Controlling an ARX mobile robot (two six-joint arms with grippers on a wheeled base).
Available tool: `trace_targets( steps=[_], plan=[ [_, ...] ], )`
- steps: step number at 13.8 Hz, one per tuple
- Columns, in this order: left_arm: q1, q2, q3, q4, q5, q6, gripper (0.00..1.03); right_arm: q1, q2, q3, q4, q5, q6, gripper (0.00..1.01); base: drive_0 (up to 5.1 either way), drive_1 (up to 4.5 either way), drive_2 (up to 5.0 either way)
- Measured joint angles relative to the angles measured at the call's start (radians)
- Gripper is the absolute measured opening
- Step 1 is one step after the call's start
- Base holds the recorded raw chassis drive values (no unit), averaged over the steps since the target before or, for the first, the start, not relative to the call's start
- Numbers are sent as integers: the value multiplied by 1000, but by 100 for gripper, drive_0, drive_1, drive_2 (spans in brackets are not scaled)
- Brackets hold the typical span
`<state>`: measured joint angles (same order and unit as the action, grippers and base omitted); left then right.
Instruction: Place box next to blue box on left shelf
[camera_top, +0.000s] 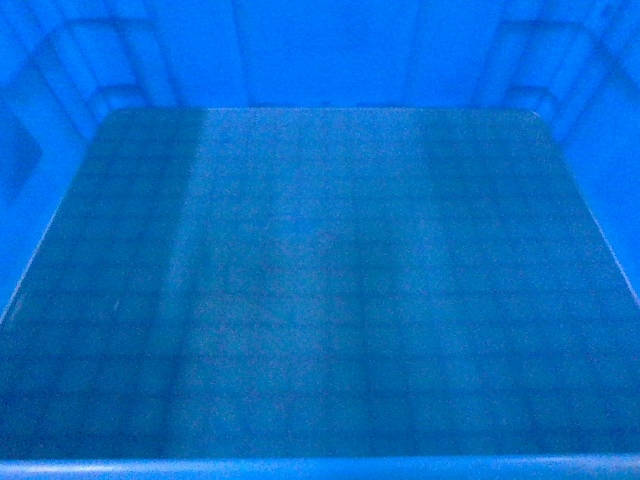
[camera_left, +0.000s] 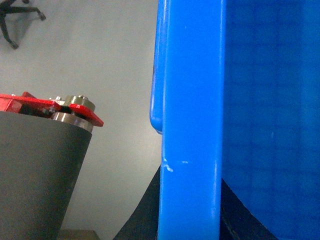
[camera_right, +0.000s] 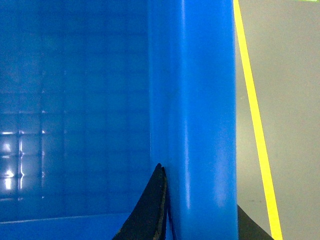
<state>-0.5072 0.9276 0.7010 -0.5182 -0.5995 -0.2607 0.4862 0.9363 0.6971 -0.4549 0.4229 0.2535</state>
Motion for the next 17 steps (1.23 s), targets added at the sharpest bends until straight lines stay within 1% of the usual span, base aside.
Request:
trace_targets(
  steps=[17],
  plan=[
    [-1,2,0,-2,-2,2,12,0,5,0,-2,-1,0,13,-5,428,-438]
  ],
)
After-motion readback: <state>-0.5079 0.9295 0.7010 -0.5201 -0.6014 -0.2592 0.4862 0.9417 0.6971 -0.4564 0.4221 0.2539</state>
